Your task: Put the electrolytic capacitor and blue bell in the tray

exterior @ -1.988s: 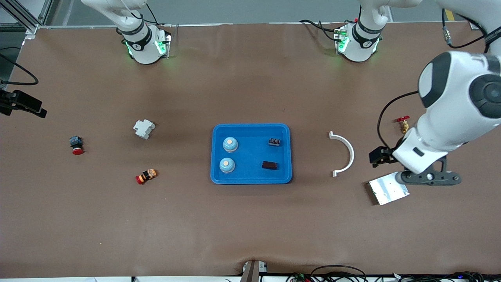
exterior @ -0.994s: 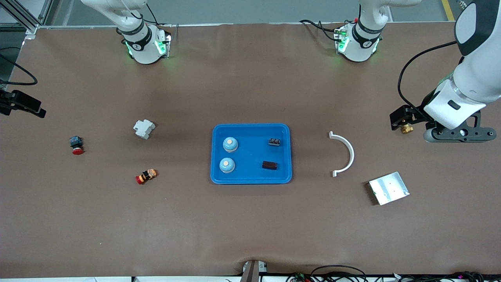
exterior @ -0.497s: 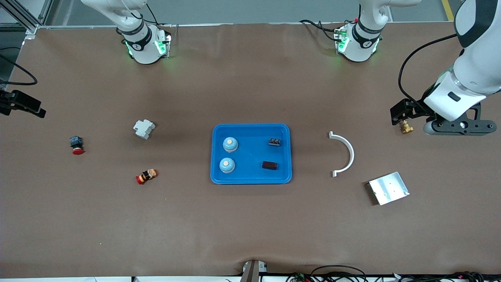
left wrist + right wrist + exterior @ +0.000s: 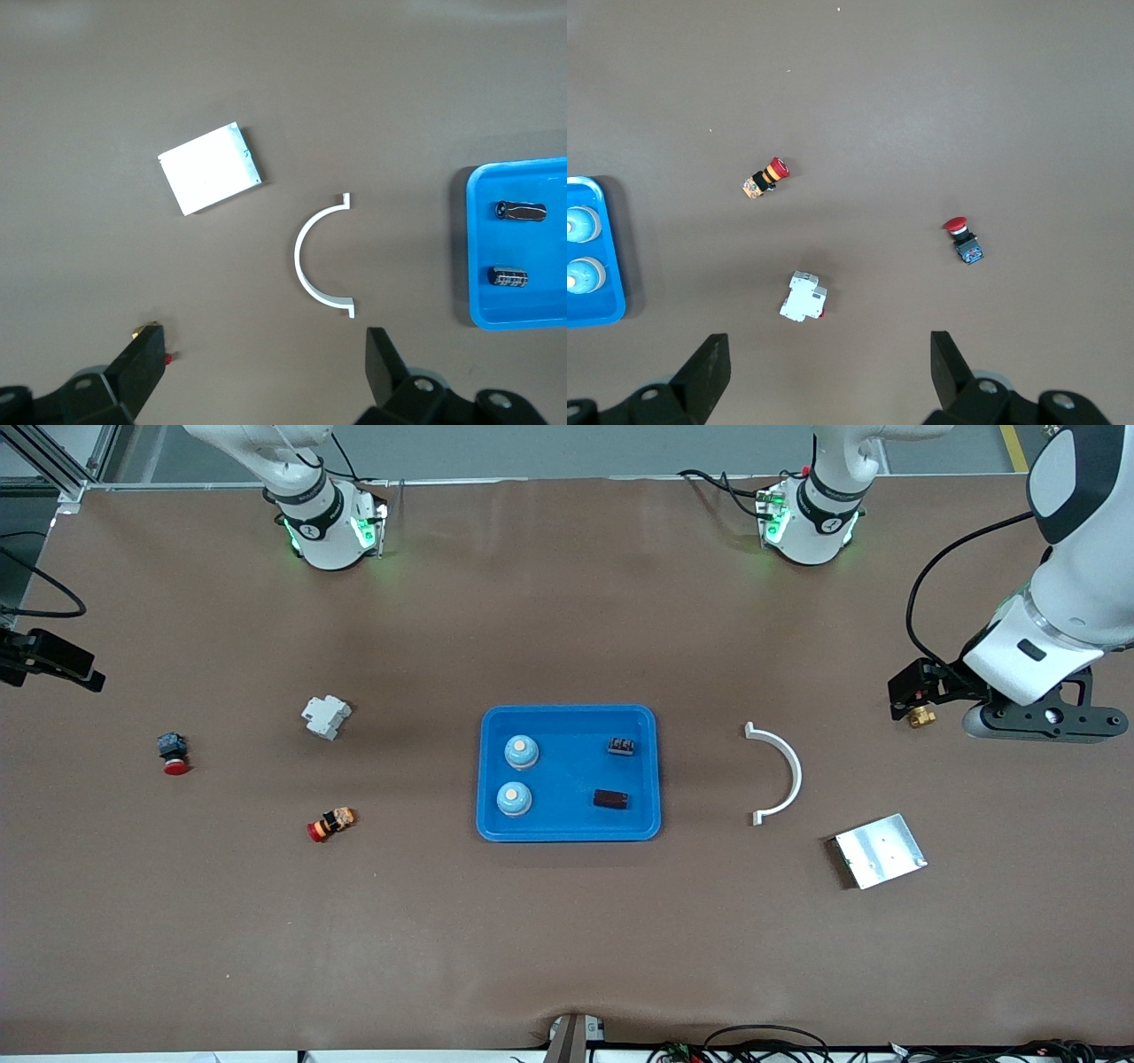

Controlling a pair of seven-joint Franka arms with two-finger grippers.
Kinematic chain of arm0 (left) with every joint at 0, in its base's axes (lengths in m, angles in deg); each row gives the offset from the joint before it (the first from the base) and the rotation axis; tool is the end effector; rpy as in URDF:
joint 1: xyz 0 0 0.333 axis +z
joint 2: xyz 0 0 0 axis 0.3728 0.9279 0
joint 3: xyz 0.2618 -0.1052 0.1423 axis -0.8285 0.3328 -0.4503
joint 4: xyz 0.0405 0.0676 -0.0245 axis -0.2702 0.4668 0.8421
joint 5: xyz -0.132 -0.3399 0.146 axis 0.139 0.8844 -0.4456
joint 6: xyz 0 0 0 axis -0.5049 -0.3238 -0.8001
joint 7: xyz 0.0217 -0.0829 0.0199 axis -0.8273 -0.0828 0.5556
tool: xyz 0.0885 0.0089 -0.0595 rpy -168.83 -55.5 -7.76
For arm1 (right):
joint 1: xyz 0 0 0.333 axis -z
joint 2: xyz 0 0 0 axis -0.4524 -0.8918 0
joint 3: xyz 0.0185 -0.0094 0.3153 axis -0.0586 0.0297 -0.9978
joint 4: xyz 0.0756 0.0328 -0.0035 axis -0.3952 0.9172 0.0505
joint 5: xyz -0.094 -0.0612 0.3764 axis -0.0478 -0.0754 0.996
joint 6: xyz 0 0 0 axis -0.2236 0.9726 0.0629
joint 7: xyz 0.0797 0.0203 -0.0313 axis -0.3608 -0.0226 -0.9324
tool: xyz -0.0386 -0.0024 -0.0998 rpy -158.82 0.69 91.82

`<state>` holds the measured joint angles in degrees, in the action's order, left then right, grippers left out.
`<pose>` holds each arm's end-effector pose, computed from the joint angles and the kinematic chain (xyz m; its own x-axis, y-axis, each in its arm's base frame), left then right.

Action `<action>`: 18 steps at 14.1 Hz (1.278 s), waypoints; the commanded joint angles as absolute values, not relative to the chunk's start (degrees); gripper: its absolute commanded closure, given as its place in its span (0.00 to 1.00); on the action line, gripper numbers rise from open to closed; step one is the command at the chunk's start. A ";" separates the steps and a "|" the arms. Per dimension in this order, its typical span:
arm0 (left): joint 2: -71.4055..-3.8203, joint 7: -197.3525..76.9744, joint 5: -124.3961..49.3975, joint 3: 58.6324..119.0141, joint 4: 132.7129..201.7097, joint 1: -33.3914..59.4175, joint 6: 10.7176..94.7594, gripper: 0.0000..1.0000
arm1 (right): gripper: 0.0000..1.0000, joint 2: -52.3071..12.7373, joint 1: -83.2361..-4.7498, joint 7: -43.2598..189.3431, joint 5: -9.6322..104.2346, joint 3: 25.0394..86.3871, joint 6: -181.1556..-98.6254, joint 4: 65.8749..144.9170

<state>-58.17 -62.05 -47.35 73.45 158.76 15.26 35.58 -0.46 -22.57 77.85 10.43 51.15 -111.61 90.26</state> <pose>0.5874 -0.0957 0.5802 0.9942 -0.0873 0.0634 -0.0871 -0.9962 -0.0054 0.5704 -0.0515 0.6307 0.9961 -0.0867 -0.0136 -0.0867 -0.9962 0.0001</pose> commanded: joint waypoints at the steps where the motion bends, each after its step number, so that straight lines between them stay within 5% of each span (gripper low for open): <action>1: -60.07 -63.21 -46.32 73.84 160.66 15.82 36.82 0.00 | 0.00 0.16 -21.80 77.20 10.02 50.35 -111.55 90.31; 18: -59.72 -65.85 -46.67 74.19 160.40 15.12 37.18 0.00 | 0.00 0.34 -22.50 75.52 10.02 50.18 -110.84 90.31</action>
<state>-58.30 -64.35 -47.34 74.13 159.44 15.07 36.80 -0.42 -22.67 76.20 10.43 50.27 -111.32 90.25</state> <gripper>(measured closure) 0.000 0.000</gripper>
